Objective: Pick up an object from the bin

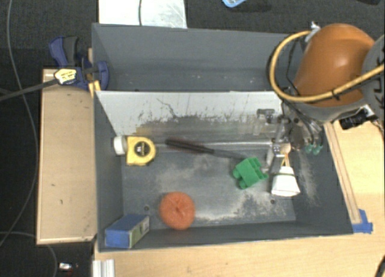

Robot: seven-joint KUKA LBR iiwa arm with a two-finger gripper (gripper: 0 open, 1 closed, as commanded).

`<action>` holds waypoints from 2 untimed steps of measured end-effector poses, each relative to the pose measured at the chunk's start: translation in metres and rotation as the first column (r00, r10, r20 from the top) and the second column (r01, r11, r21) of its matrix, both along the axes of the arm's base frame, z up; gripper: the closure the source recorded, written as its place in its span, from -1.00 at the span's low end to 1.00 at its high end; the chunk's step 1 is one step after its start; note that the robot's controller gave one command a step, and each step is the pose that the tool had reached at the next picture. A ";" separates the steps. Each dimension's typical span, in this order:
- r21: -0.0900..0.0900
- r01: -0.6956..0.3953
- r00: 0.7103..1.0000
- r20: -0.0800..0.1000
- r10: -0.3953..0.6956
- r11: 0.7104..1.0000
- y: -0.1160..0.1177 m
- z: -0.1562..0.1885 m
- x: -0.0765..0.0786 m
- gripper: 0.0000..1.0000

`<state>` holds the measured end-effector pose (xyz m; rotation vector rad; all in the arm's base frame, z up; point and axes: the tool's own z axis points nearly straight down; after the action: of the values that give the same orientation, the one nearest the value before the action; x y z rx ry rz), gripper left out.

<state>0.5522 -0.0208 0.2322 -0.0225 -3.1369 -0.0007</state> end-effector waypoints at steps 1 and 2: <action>0.000 0.000 1.000 0.008 0.000 1.000 0.000 0.004 0.001 -1.00; -0.002 -0.120 0.993 0.013 0.120 0.993 -0.041 -0.054 -0.014 -1.00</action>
Offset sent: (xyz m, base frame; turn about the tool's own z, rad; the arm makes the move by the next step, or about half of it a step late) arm -0.0198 -0.0533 -0.0715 -0.1463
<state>0.5384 -0.0621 0.1783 0.1671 -3.1455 0.0009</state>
